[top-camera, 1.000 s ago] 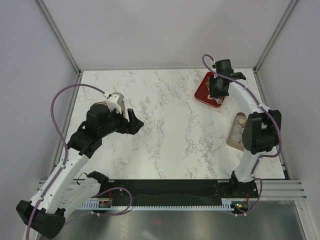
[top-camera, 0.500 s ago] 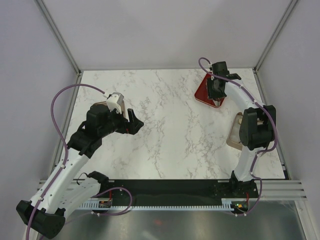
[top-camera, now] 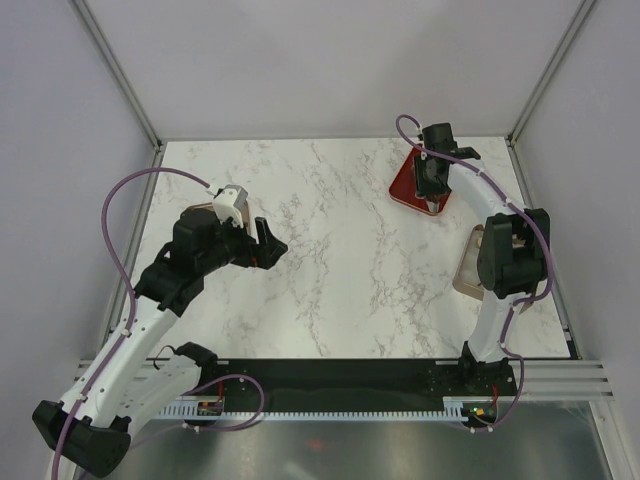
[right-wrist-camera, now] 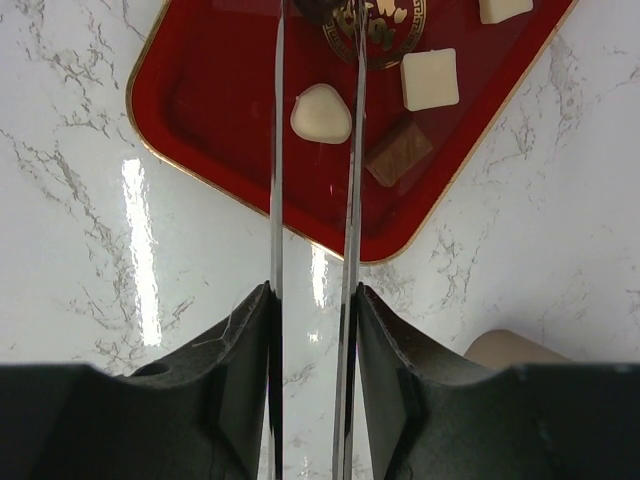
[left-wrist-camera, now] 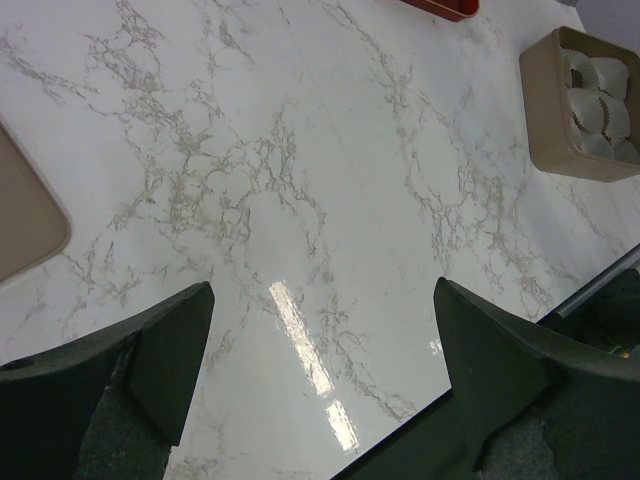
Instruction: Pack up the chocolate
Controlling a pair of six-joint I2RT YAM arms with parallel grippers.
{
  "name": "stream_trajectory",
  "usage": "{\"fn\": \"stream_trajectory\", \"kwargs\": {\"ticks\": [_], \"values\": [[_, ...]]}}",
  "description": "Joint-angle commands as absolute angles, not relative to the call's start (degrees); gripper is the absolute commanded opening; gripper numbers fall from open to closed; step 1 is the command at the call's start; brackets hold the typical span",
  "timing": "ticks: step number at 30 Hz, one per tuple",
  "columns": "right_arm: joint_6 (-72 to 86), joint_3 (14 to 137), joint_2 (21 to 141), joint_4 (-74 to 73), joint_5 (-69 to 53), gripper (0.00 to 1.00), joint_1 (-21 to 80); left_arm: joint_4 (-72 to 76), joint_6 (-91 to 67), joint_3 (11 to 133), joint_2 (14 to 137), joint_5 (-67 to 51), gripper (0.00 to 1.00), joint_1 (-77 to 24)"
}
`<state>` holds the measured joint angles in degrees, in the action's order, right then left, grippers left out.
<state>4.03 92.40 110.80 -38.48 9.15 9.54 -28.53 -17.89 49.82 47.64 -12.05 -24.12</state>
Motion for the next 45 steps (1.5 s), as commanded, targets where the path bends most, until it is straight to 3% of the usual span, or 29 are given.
{"fn": "stream_trajectory", "kwargs": {"ticks": [1, 18, 26, 45], "values": [[3.5, 94.7, 110.8, -36.8, 9.8, 0.42, 9.8, -26.9, -16.6, 49.7, 47.1, -11.1, 0.99, -24.2], [7.5, 90.1, 100.3, -40.6, 15.2, 0.37, 9.9, -27.0, -17.0, 49.7, 46.8, -11.8, 0.99, -24.2], [13.0, 89.7, 93.5, -51.1, 21.7, 0.37, 9.1, -27.1, -17.1, 49.6, 46.5, -12.1, 0.99, -24.2], [19.9, 78.0, 76.8, -64.4, 25.0, 0.37, -8.0, -27.2, -17.5, 49.7, 45.4, -13.8, 0.99, -24.3]]}}
